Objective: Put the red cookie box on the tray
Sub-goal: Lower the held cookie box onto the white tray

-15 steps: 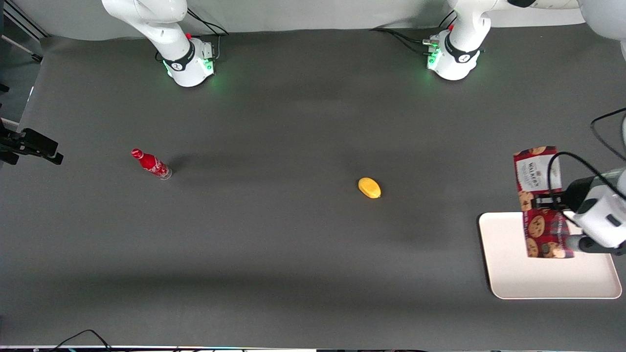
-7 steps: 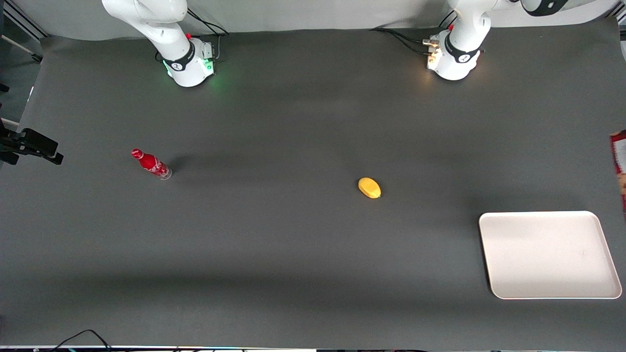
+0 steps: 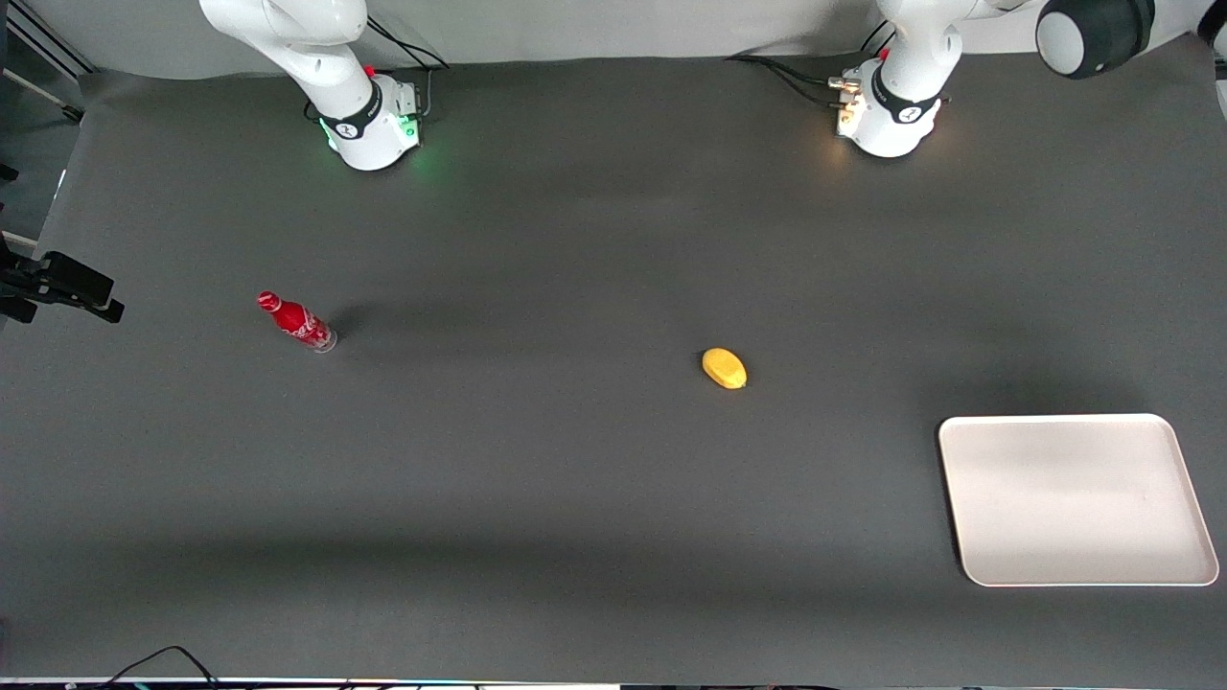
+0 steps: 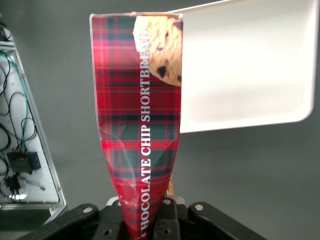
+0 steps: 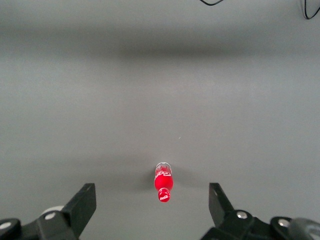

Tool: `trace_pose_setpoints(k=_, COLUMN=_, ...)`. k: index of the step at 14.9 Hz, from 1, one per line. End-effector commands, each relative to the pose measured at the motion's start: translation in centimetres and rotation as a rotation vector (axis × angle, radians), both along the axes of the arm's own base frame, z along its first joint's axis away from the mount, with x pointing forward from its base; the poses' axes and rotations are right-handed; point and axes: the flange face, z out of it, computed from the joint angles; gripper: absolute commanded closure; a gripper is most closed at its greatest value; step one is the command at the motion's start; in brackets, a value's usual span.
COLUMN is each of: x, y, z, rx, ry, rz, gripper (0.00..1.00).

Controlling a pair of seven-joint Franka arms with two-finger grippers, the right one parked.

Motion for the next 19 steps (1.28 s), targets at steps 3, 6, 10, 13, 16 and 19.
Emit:
trace_pose_setpoints(k=3, x=1.5, y=5.5, z=-13.7, rx=-0.016, ry=-0.007, rz=-0.016, gripper=1.0)
trace_pose_setpoints(k=6, x=1.9, y=6.8, z=-19.1, rx=-0.027, ry=-0.029, rz=0.001, gripper=1.0)
trace_pose_setpoints(k=10, x=2.2, y=7.3, z=-24.0, rx=-0.037, ry=-0.075, rz=-0.026, gripper=1.0)
trace_pose_setpoints(k=13, x=2.5, y=7.4, z=-25.5, rx=-0.027, ry=-0.095, rz=-0.028, gripper=1.0)
trace_pose_setpoints(k=16, x=2.7, y=7.1, z=-26.7, rx=-0.046, ry=-0.115, rz=-0.018, gripper=0.22)
trace_pose_setpoints(k=19, x=3.0, y=6.5, z=-26.0, rx=-0.056, ry=-0.111, rz=-0.019, gripper=0.0)
